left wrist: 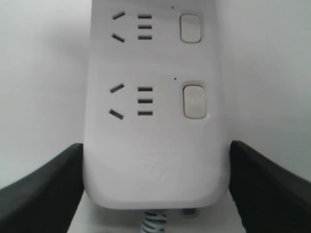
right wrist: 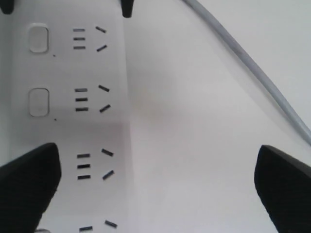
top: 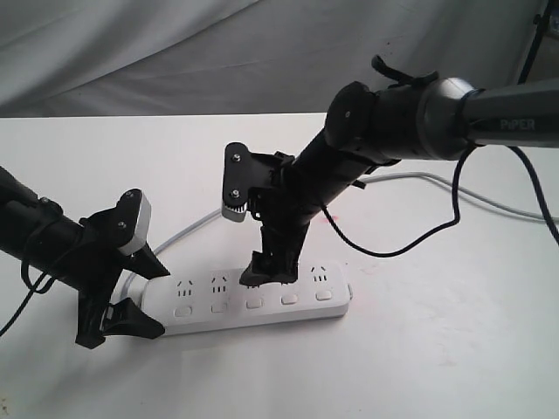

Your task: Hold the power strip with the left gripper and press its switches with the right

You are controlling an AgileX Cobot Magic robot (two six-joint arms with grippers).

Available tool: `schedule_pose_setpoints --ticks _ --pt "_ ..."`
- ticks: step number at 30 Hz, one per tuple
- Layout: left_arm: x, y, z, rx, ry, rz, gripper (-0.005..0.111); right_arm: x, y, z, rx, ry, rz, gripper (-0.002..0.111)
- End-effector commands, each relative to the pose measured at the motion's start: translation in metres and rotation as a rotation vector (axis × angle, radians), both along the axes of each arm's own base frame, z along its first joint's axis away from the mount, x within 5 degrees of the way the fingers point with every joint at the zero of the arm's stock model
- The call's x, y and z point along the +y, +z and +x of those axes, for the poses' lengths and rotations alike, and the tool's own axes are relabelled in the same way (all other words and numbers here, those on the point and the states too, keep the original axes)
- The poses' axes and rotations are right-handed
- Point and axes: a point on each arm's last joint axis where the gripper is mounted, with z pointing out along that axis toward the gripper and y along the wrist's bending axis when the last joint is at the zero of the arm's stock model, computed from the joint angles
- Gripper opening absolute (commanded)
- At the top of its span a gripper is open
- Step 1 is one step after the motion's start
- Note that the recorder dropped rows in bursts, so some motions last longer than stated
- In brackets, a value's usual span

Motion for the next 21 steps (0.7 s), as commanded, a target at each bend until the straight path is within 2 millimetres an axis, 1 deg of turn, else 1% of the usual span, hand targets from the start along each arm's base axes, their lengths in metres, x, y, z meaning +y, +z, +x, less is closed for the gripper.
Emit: schedule_pose_setpoints --ticks 1,5,7,10,21 --pt "0.001 -0.001 0.003 -0.029 0.010 0.022 0.000 -0.001 0.002 -0.002 0.028 0.003 0.045 0.103" --pt "0.001 -0.001 0.003 -0.029 0.010 0.022 0.000 0.001 -0.004 -0.003 0.047 0.015 0.049 0.103" --pt "0.001 -0.001 0.003 -0.029 0.010 0.022 0.000 0.001 -0.013 -0.002 0.058 0.017 0.037 0.103" --pt "0.001 -0.001 0.003 -0.029 0.010 0.022 0.000 0.000 -0.022 0.000 0.062 0.012 0.026 0.103" --pt "0.001 -0.001 0.003 -0.028 0.009 0.021 0.000 -0.004 -0.030 -0.005 0.070 0.043 -0.031 0.103"
